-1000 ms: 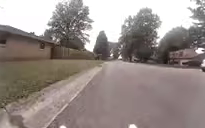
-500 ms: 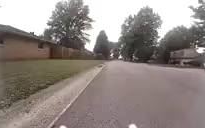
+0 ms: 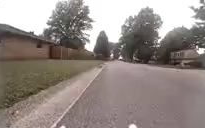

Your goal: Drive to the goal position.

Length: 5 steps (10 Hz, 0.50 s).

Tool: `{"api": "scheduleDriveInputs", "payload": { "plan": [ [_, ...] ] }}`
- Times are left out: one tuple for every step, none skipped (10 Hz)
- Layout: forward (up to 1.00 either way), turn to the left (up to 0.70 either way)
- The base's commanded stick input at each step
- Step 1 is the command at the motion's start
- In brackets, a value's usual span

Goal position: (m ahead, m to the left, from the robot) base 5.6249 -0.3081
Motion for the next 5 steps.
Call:
{"api": "scheduleDriveInputs", "payload": {
  "plan": [
    [0.70, 0.00],
    [0.70, 0.00],
    [0.70, 0.00],
    [0.70, 0.00],
    [0.70, 0.00]
  ]
}}
